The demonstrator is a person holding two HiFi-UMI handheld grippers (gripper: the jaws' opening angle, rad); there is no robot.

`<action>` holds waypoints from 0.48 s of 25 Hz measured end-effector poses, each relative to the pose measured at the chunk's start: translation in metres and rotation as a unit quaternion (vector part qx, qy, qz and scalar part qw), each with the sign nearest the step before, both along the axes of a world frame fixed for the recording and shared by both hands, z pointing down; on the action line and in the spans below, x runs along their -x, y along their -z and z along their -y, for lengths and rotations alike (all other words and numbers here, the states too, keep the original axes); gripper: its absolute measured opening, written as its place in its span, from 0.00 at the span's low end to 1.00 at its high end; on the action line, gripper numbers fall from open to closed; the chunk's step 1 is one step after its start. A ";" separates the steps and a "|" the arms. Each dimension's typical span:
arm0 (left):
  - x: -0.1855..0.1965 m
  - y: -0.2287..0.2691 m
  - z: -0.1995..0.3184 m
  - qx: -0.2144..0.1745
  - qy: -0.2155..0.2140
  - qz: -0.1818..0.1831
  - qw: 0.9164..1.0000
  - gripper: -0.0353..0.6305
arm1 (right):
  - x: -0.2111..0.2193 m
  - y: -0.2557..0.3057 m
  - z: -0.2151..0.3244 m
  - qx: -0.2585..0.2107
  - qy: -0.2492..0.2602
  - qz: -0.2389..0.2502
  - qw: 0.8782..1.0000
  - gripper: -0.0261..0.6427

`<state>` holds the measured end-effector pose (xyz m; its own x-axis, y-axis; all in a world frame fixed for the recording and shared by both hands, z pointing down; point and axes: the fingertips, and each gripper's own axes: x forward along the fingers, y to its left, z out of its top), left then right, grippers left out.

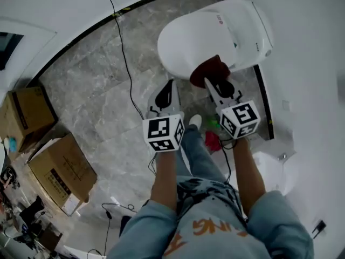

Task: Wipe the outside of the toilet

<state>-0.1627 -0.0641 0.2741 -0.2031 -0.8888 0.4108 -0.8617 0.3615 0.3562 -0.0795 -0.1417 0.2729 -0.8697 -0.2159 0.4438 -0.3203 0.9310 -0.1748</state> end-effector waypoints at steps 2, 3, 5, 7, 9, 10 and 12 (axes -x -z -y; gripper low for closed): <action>-0.009 0.036 0.004 -0.016 0.001 0.017 1.000 0.04 | -0.013 0.037 0.007 -0.008 -0.023 0.021 0.999 0.15; -0.013 0.054 0.006 -0.023 0.003 0.024 0.999 0.04 | -0.018 0.053 0.011 -0.012 -0.034 0.033 0.999 0.15; -0.020 0.086 0.010 -0.039 0.009 0.037 0.999 0.04 | -0.028 0.085 0.022 -0.026 -0.053 0.051 0.997 0.15; -0.027 0.116 0.011 -0.052 0.017 0.047 0.997 0.04 | -0.039 0.115 0.029 -0.042 -0.069 0.063 0.995 0.15; -0.032 0.145 0.009 -0.069 0.027 0.061 0.995 0.04 | -0.044 0.146 0.031 -0.054 -0.077 0.081 0.992 0.15; -0.032 0.161 0.009 -0.080 0.031 0.070 0.994 0.04 | -0.044 0.162 0.031 -0.060 -0.078 0.093 0.991 0.15; -0.034 0.192 0.010 -0.104 0.034 0.090 0.990 0.04 | -0.044 0.193 0.031 -0.076 -0.078 0.115 0.987 0.15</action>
